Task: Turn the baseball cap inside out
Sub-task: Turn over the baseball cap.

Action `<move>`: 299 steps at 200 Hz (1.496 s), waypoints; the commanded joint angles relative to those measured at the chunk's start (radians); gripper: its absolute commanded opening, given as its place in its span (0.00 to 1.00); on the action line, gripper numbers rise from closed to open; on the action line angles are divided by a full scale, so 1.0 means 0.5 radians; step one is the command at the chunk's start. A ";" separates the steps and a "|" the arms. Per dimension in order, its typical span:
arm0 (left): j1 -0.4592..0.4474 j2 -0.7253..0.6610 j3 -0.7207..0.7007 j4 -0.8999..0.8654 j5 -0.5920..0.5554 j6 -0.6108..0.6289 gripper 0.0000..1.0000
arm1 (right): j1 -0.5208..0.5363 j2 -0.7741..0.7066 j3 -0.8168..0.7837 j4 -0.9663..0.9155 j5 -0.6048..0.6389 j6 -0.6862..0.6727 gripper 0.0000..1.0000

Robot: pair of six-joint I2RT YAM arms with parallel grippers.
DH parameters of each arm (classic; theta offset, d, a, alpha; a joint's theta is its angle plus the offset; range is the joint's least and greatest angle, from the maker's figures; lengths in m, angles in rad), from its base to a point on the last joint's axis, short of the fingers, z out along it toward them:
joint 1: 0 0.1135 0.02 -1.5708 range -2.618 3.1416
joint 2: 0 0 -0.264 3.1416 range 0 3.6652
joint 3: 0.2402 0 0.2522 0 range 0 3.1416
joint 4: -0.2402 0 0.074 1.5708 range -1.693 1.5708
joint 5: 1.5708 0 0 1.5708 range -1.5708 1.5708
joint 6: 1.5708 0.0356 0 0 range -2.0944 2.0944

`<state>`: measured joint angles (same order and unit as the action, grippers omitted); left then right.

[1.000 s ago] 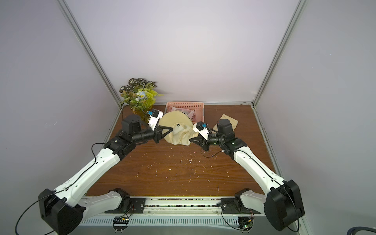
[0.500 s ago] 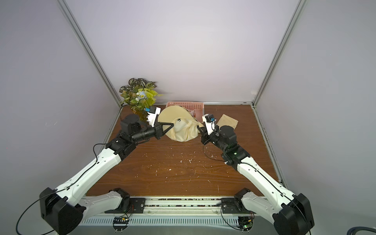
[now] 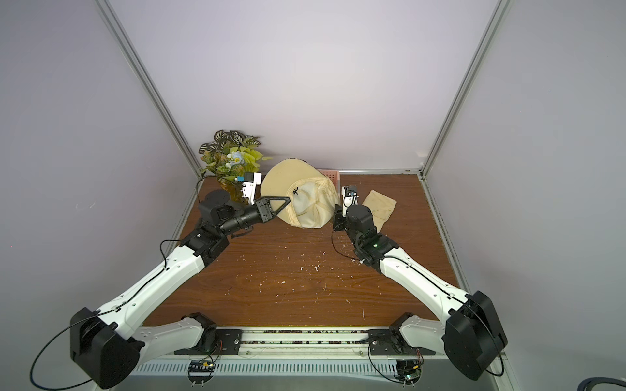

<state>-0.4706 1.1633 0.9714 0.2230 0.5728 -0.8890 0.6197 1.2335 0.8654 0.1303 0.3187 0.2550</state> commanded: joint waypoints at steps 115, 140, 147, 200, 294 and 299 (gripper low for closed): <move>0.021 -0.038 0.203 -0.437 -0.316 0.643 0.00 | -0.149 -0.364 -0.214 0.113 -0.931 -0.269 0.63; 0.019 -0.018 0.250 -0.547 -0.193 0.753 0.00 | -0.224 -0.369 -0.120 0.049 -1.231 -0.369 0.68; 0.019 -0.015 0.259 -0.565 -0.156 0.775 0.00 | -0.227 -0.356 -0.095 0.038 -1.238 -0.386 0.69; 0.018 -0.003 0.284 -0.581 0.063 0.822 0.00 | -0.236 -0.232 0.035 0.085 -1.057 -0.440 0.65; 0.021 0.089 0.361 -0.309 0.177 0.525 0.00 | -0.223 -0.106 -0.005 -0.048 -0.209 -0.056 0.00; 0.021 0.091 0.364 -0.293 0.135 0.509 0.00 | -0.218 -0.094 0.015 -0.126 -0.116 0.015 0.00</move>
<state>-0.4679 1.2129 1.0988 -0.0467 0.6430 -0.5663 0.5087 1.1793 0.8463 0.1562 -0.0196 0.1089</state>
